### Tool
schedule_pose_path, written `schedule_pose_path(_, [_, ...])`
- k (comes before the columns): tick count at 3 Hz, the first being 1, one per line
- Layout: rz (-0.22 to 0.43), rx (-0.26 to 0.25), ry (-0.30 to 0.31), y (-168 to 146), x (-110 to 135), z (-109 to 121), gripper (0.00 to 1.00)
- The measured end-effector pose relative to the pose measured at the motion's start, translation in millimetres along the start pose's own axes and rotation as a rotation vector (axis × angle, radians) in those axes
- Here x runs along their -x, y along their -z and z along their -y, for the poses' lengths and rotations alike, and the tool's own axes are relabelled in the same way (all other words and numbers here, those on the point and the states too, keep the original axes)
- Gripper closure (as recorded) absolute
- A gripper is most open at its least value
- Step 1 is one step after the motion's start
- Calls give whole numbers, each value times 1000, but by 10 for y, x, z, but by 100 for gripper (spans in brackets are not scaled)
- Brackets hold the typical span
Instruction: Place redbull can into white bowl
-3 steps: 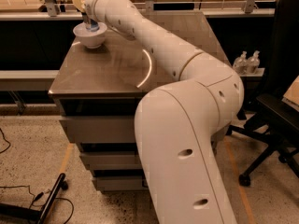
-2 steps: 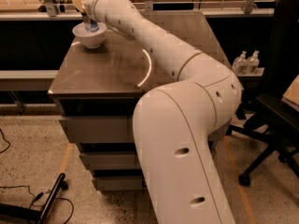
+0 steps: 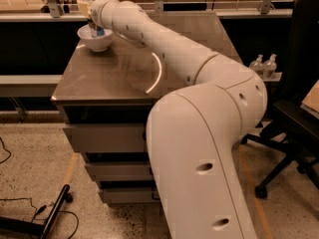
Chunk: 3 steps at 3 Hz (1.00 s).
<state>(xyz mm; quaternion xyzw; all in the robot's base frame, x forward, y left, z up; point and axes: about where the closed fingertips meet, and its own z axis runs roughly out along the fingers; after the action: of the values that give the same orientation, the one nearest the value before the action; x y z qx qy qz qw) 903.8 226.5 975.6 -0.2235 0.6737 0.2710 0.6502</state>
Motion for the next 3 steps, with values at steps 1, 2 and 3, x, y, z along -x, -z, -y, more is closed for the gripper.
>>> schedule_pose_path(1, [12,-16,-34,26,-187,-7,100])
schedule_pose_path(2, [55,-37,-66,-39,-379,-1,100])
schedule_pose_path(3, [61,-38,-72,-51,-362,-17,84])
